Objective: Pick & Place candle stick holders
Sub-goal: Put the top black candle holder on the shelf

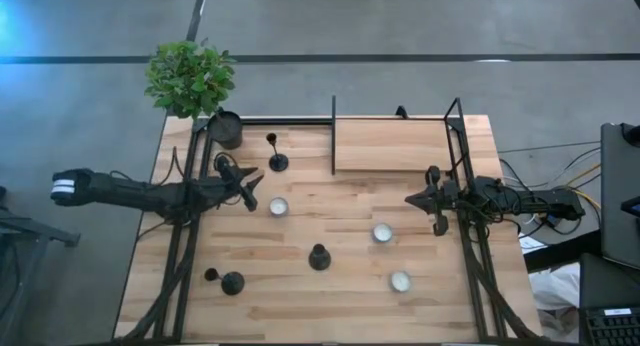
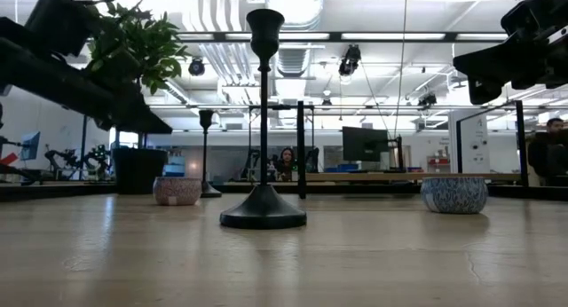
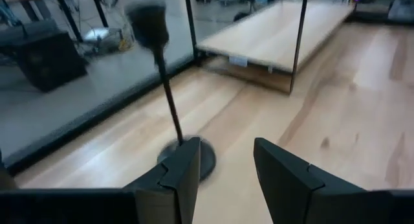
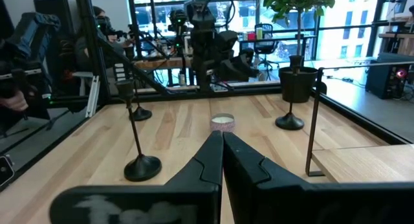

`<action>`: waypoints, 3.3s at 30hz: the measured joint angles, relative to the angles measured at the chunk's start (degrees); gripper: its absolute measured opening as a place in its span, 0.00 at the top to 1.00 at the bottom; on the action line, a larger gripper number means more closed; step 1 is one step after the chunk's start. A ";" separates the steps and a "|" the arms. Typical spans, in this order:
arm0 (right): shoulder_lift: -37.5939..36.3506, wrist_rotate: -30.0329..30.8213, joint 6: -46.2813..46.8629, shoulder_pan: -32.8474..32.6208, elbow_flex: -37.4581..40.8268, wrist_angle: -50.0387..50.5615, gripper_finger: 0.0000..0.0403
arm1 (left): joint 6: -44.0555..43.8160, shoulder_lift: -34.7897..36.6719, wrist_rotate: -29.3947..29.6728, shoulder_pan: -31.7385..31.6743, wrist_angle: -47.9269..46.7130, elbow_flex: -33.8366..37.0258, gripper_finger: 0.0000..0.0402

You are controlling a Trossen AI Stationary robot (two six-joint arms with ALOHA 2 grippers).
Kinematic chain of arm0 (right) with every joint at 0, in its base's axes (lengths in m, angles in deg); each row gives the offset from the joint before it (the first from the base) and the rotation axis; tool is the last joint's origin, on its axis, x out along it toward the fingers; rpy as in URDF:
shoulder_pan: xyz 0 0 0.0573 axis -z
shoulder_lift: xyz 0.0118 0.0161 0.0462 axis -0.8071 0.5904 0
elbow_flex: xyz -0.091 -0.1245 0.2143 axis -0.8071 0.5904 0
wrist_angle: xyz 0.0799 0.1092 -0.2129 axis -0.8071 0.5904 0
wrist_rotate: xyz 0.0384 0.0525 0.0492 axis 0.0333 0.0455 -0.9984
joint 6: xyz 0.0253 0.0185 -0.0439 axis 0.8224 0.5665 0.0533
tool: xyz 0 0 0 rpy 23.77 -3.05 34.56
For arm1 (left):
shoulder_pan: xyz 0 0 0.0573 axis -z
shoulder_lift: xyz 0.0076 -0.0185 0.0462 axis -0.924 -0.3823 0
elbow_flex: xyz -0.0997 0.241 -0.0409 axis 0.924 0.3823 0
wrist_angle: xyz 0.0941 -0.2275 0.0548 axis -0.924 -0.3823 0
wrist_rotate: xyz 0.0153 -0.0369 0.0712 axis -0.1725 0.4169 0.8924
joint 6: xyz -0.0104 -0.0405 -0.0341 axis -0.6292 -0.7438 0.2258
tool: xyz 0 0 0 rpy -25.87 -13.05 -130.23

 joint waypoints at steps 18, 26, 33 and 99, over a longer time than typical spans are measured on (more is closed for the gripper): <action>0.00 0.02 0.00 0.00 0.00 -0.01 0.98 | 0.22 -11.85 -3.95 -7.16 12.09 -0.41 0.62; 0.00 0.02 0.00 0.02 0.00 -0.02 0.98 | 1.71 -18.81 -6.29 -11.02 17.49 -2.03 0.62; 0.00 0.02 0.00 0.02 0.00 -0.02 0.98 | 2.62 -26.85 -9.04 -14.18 21.18 -4.92 0.62; 0.00 0.01 0.00 0.02 0.00 -0.02 0.98 | -2.50 -37.70 -21.67 -20.51 17.51 -10.34 0.97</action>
